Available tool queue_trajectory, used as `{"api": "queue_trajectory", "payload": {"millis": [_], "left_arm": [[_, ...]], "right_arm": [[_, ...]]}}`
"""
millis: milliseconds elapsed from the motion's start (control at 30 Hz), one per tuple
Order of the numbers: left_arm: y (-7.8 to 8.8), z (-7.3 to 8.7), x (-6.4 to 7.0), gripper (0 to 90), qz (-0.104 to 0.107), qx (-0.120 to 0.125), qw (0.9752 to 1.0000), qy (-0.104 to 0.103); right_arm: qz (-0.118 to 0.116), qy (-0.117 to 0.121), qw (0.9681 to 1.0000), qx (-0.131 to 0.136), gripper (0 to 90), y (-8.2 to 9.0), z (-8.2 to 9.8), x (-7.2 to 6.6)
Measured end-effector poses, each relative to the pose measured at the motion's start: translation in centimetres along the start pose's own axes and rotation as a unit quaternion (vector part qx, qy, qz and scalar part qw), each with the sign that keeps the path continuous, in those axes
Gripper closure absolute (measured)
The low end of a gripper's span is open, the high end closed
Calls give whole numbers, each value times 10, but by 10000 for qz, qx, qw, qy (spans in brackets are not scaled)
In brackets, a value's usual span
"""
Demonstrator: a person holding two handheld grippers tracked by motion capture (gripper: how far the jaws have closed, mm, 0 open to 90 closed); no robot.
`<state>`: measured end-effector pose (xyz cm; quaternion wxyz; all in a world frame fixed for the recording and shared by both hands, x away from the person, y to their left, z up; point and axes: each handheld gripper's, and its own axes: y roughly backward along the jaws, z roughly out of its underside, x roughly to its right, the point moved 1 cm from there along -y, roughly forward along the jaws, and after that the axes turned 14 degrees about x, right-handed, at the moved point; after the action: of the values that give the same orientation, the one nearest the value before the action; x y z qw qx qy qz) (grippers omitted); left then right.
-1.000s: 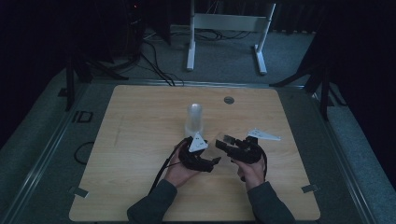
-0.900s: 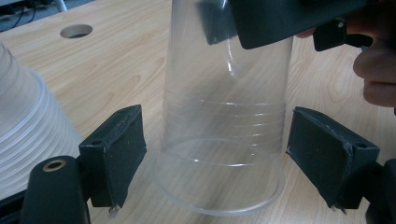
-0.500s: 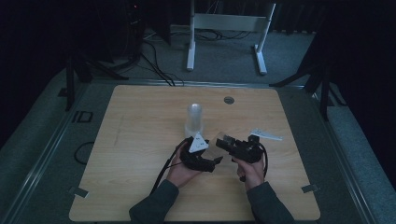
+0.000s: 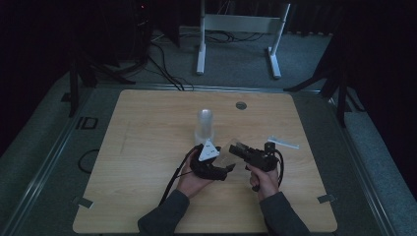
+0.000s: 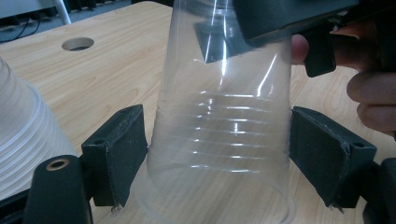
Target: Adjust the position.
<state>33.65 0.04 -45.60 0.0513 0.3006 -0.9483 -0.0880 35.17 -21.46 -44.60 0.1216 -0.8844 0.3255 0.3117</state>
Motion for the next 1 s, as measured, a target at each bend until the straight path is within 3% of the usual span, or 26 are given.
{"api": "queue_trajectory", "payload": {"millis": [200, 500, 800, 1000], "left_arm": [[-1, 1, 1, 200, 1, 29, 10000, 29], [0, 2, 1, 229, -4, -21, 10000, 6], [0, 1, 1, 275, 10, -29, 10000, 1], [2, 0, 0, 276, 9, -31, 10000, -20]], "right_arm": [[-63, -157, 9998, 52, 413, 1, 0, 2], [-71, -196, 9998, 69, 413, 2, 0, 3], [-86, -175, 9998, 69, 403, 3, 0, 4], [-77, -44, 10000, -3, 333, 2, 0, 2]]}}
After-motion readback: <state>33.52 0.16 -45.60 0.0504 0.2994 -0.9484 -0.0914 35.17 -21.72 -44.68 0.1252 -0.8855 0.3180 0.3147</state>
